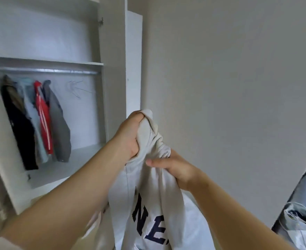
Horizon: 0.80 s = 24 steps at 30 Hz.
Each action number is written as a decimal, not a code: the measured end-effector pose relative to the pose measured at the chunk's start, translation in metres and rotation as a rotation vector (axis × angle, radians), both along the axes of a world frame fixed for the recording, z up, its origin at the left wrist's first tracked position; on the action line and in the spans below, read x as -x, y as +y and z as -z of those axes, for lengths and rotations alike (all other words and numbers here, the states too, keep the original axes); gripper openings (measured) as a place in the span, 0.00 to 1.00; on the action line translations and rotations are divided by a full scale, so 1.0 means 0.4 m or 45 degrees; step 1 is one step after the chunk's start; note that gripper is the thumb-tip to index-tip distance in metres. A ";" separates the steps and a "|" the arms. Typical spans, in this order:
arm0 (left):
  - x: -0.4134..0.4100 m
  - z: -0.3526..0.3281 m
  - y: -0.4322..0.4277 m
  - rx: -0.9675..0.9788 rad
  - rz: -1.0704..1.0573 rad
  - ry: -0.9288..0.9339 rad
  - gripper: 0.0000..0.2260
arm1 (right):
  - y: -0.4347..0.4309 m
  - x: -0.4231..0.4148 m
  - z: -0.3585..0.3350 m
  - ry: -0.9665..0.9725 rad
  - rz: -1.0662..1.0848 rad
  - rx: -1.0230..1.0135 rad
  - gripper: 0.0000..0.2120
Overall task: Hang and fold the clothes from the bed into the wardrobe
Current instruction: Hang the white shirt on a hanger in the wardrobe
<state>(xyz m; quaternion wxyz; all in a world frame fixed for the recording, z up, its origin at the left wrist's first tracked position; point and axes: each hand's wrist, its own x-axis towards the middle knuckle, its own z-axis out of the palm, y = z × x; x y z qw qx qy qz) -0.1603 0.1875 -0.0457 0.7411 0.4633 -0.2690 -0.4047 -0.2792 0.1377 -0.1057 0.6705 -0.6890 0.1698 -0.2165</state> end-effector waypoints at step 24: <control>-0.967 0.305 0.113 -0.324 -0.133 -0.514 0.26 | -0.036 -1.059 0.056 -0.270 -0.116 -0.884 0.14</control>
